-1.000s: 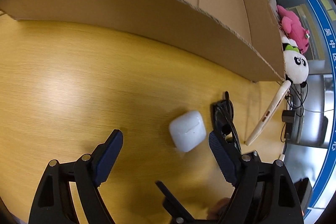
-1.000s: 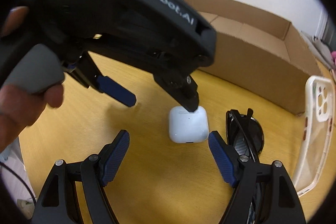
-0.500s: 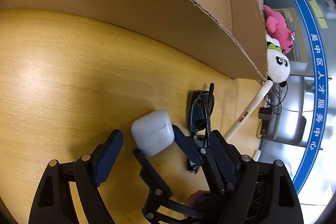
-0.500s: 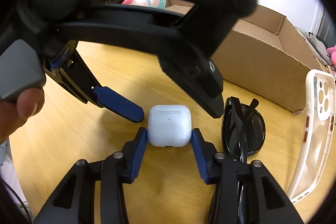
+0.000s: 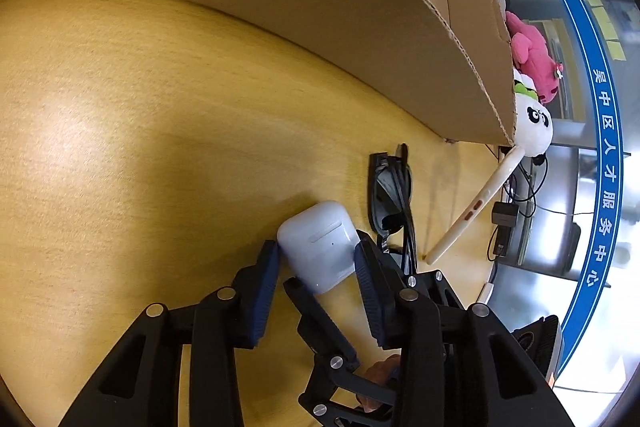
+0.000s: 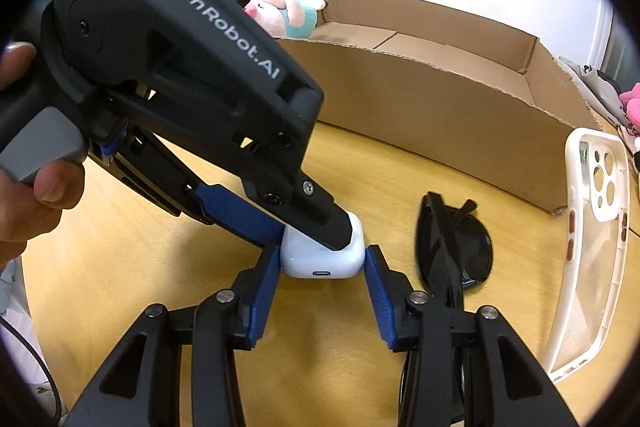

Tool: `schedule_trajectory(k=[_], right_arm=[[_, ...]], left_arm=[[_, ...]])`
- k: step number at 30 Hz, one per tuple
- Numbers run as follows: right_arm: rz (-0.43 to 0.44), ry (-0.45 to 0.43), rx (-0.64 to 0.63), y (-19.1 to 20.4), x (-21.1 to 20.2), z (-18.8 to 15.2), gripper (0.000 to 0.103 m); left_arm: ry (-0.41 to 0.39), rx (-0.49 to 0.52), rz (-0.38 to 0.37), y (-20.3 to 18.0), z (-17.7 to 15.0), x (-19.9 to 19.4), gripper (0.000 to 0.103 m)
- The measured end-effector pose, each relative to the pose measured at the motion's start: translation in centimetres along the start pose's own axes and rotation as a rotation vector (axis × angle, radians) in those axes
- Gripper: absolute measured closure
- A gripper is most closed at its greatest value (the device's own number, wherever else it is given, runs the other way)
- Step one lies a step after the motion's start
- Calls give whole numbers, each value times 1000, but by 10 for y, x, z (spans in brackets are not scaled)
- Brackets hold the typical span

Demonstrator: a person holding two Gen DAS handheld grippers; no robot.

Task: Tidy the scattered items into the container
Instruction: 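Grasp the white earbud case with the right gripper while the left grips its other side, then lift the earbud case and carry it over the box with both grippers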

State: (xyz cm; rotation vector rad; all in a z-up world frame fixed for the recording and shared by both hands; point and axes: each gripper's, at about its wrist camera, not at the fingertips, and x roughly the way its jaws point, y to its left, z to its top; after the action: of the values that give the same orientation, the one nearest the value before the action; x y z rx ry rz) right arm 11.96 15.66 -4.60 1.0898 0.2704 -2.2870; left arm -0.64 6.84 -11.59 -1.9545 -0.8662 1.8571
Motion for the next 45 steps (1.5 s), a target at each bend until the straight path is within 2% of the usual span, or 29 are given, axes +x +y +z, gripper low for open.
schedule_trajectory(k=[3,5,10,20,21,26,31,45], right_arm=[[4,0,5,5,-5,-8,61],[12,-2,14,12,-3,-6,61],[74,-15,67,12,-16,-5,61],[79,-14,95,14,-27,-7,61],[78,-15,97,2,-17,5,61],[60,-9,98,2,-22,16,61],[35,8,89,-7,-20,45,61],[-36,-39,33,-21,-34,143,62]], left_arm=[[9,-10,-11,3,-1,-1,62],[13,-10,-18,5,-2,-2,58],[5,-39,-65,10,-4,-2,55],[-80,-14,-62,-2,-6,-20,65],[-86,-10,-61,-4,-6,-22,65],[-118,11,-62,-13,-5,-30,65],[-156,52,-60,-26,1,-48,66],[-262,193,-44,-84,57,-119,66]])
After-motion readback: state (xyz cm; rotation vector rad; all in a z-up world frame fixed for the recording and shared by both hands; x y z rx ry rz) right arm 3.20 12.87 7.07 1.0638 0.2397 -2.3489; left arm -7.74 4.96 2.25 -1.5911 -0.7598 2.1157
